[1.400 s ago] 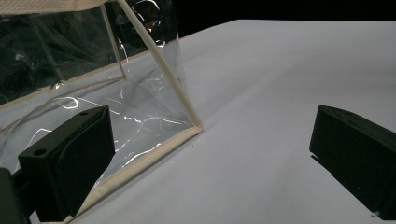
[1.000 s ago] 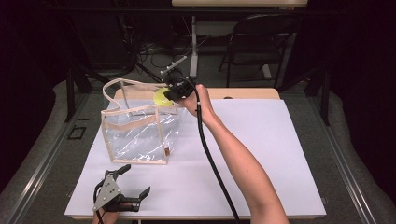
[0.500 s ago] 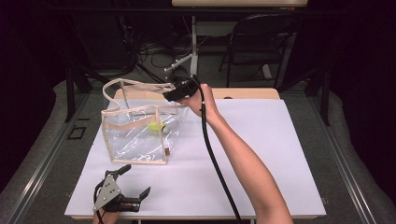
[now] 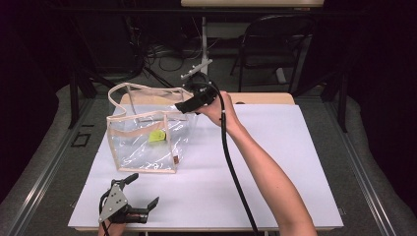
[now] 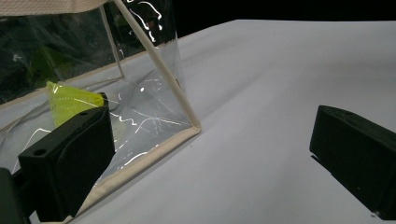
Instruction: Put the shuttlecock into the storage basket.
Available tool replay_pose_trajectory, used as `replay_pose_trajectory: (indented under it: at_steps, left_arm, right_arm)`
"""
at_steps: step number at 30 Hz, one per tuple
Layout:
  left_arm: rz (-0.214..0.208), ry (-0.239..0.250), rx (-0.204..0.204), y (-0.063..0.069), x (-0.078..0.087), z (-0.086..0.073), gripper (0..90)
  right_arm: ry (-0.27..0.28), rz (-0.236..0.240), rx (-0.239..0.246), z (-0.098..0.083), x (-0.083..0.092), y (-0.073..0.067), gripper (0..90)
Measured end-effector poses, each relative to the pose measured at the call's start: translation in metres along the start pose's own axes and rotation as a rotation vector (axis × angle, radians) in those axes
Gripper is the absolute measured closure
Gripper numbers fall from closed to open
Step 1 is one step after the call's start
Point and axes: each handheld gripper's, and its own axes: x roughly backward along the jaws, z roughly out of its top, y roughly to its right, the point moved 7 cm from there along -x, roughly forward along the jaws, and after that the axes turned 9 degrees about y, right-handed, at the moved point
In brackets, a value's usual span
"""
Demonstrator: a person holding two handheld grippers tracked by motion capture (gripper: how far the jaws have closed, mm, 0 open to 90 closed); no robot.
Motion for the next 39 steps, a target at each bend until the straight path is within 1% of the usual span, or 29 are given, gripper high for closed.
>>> replay_pose_trajectory:
  at_steps: [4,8,12,13,17,27,30,31,39]
  left_arm:
    - [0.000,-0.001,-0.002,0.000,0.000,0.000,0.1]
    - [0.002,0.001,0.006,0.000,0.000,0.000,0.0]
    - [-0.002,-0.001,-0.002,-0.001,0.000,0.000,0.1]
    - [-0.001,0.001,0.003,0.000,-0.001,0.000,0.1]
    - [-0.007,-0.003,0.000,0.001,-0.002,0.000,0.0]
    - [-0.001,0.003,0.005,0.000,-0.002,0.001,0.0]
    - [-0.007,-0.001,-0.003,0.000,-0.003,0.001,0.0]
    - [-0.005,0.000,0.007,0.001,-0.003,0.000,0.0]
    - [-0.003,-0.001,0.008,0.001,-0.002,0.000,0.0]
  right_arm:
    - [0.007,0.007,0.007,-0.003,0.005,-0.001,14.5]
    - [0.018,0.010,0.015,-0.006,0.012,-0.002,11.4]
    - [0.016,0.013,0.022,-0.010,0.017,-0.003,8.9]
    - [0.016,0.013,0.022,-0.010,0.017,-0.003,8.9]
    - [0.009,0.012,0.033,-0.015,0.022,-0.004,6.4]
    - [0.030,0.013,0.033,-0.023,0.031,-0.006,4.6]
    - [0.025,0.010,0.041,-0.029,0.033,-0.009,3.6]
    - [0.027,0.010,0.043,-0.031,0.034,-0.010,3.3]
    - [0.033,0.006,0.051,-0.043,0.044,-0.012,2.8]
